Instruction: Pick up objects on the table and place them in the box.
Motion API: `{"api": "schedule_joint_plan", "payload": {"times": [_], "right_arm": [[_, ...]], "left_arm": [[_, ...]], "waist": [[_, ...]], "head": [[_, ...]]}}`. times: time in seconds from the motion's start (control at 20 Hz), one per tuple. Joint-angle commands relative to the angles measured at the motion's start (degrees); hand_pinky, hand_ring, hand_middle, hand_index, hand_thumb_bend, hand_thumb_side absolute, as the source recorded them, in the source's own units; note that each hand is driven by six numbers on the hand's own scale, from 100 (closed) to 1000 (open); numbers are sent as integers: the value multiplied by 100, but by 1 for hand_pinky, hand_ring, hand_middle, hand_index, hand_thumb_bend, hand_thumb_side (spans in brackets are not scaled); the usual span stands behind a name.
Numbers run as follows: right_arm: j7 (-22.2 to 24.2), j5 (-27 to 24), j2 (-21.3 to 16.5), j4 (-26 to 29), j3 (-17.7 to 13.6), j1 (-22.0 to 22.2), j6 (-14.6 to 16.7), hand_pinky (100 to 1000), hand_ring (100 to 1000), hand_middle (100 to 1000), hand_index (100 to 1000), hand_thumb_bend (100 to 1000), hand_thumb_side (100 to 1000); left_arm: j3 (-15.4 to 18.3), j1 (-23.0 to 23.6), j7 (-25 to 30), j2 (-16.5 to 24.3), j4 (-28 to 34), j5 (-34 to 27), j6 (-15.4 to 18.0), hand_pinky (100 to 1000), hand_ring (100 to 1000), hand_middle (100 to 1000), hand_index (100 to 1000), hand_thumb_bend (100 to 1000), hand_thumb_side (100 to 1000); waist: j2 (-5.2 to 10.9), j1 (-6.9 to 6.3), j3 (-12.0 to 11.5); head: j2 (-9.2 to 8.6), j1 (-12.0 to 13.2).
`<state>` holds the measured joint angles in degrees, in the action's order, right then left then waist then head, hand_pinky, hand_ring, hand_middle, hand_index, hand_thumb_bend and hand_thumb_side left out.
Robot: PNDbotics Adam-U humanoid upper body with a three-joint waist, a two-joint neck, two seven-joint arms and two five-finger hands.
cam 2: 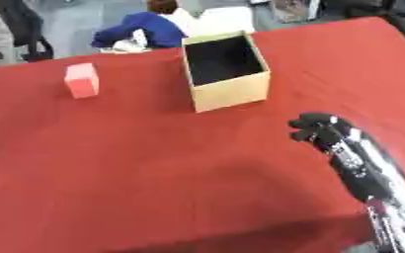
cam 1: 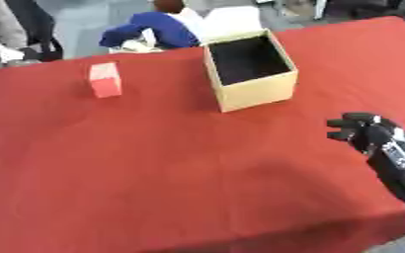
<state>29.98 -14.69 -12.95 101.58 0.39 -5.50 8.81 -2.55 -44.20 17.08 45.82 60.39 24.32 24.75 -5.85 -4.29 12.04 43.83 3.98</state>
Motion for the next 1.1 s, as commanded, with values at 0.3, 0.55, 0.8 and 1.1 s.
{"api": "schedule_joint_plan", "payload": {"times": [0.3,0.55,0.8,1.1], "right_arm": [[69,28,-78,51,44,-66,2,839,870,565,817,100,634],[127,34,-75,47,101,-101,-3,839,870,565,818,100,635],[183,47,-80,47,149,-136,8,840,871,565,818,100,636],[227,65,-85,56,181,-196,29,840,872,565,819,100,636]], "left_arm": [[157,-366,-4,-96,-575,357,1,919,1000,823,833,575,182],[266,-476,-36,-189,-958,494,-34,937,1000,833,832,556,205],[369,-547,-25,-208,-1241,596,-77,949,1000,844,832,542,227],[502,-619,190,-178,-1535,715,-144,962,1000,849,831,520,270]], "waist": [[22,-6,112],[-34,-21,284],[-106,-39,473],[-219,-74,700]], "head": [[29,80],[29,122],[29,153],[29,227]]}}
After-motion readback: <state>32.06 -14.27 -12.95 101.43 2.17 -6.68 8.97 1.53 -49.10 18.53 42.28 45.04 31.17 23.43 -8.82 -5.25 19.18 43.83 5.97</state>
